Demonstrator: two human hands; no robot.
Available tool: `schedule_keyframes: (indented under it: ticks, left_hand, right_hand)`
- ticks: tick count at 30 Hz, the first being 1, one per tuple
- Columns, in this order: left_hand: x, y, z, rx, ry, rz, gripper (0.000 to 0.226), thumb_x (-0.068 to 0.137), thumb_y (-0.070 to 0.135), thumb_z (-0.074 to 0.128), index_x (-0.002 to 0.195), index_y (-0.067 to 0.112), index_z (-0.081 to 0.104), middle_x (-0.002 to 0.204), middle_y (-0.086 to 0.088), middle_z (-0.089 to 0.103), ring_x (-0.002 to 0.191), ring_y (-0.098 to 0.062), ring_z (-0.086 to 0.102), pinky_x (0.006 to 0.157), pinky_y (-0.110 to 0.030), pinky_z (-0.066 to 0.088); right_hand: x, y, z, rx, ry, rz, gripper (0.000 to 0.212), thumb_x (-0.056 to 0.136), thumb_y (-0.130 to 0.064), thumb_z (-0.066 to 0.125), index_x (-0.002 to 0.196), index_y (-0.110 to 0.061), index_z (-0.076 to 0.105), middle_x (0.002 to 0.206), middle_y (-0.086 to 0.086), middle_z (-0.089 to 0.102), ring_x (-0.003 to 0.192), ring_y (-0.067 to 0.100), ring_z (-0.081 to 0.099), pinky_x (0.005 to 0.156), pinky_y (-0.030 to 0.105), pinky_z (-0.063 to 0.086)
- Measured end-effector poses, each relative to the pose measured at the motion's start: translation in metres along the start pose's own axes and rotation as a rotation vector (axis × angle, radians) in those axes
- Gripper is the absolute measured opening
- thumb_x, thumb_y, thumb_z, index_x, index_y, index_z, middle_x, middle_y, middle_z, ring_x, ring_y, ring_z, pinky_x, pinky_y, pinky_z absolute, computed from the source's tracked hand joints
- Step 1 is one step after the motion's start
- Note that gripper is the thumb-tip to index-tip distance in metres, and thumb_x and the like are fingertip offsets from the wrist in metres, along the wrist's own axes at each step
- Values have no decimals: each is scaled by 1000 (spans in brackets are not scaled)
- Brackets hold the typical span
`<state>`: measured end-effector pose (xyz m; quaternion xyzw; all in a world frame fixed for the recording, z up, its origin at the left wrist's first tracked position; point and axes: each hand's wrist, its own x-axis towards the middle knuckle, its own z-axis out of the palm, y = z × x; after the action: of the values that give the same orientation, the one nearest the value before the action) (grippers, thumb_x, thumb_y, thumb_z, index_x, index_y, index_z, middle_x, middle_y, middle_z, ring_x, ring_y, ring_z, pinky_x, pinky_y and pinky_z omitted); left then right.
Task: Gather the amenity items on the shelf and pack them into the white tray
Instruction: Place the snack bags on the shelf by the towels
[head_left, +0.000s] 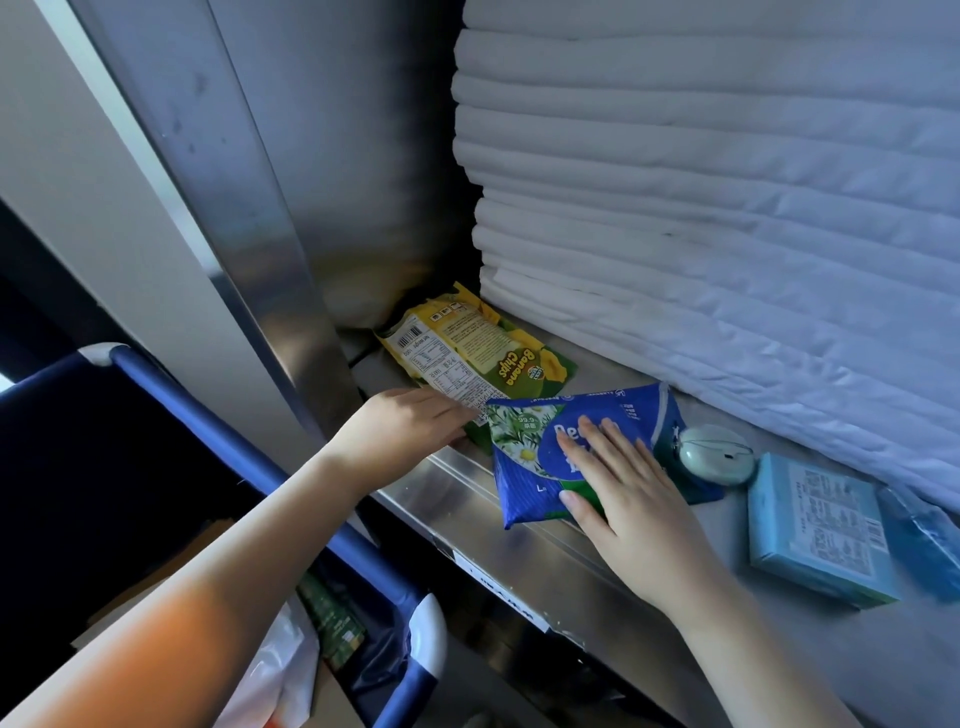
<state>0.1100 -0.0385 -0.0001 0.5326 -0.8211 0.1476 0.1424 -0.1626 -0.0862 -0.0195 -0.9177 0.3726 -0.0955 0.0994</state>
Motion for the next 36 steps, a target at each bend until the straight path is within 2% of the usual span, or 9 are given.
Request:
schedule_keyframes:
  ticks: [4,7,9,13,19,24,30,34,36]
  left_hand:
    - [2,-1,3,18,5,78,36,65,-6,77,99,4,71,95,-8,72,82,-22,69,61,-31,57]
    - [3,-3,4,23,34,109,35,66,-6,74,99,4,71,93,-8,72,78,-22,69,58,-30,56]
    - [6,-3,4,38,45,109,35,65,-5,75,98,5,72,90,-7,72,75,-22,69,57,-29,55]
    - [15,0,5,28,62,7,34,65,-3,76,97,7,72,84,-6,70,70,-23,67,57,-28,54]
    - [31,8,2,-14,99,-158,12,72,-3,70,81,5,69,75,-9,65,67,-25,64,49,-30,51]
    - [37,9,-3,-21,122,-203,14,73,-5,70,83,5,69,79,-9,66,71,-26,65,49,-29,51]
    - [46,7,-14,-5,159,-219,11,75,-1,70,84,6,69,78,-9,65,72,-28,65,49,-28,48]
    - [54,4,-27,8,230,-274,9,83,5,61,88,3,69,83,-13,65,76,-31,64,52,-38,53]
    - [58,6,-33,18,269,-273,10,82,5,61,87,4,69,79,-12,63,73,-31,63,51,-36,52]
  right_hand:
    - [0,-1,-1,-7,-11,5,57,95,-50,28,148,-28,24,156,-3,20,146,16,10,117,29,1]
    - [0,-1,-1,-13,-15,5,63,91,-54,17,148,-29,23,156,-4,19,146,16,9,116,27,-2]
    - [1,-1,0,-1,-10,6,62,91,-54,18,148,-29,24,156,-4,19,146,15,9,115,26,-2]
    - [1,0,0,7,-6,10,56,95,-50,28,148,-31,22,157,-6,18,146,13,7,115,25,-4]
    - [1,1,0,15,-6,4,56,95,-50,28,148,-31,22,156,-6,19,146,13,7,115,25,-4]
    - [1,2,1,19,-4,0,66,89,-58,13,148,-31,23,157,-6,19,146,12,7,115,25,-3]
    - [0,4,3,26,12,-3,57,95,-51,29,148,-30,24,156,-5,20,146,14,8,115,24,-4]
    - [-1,4,3,19,-3,-4,58,95,-52,25,149,-32,17,158,-6,14,146,11,3,114,24,-7]
    - [0,4,3,22,-4,-4,58,95,-51,25,149,-32,15,158,-7,11,146,11,1,115,24,-7]
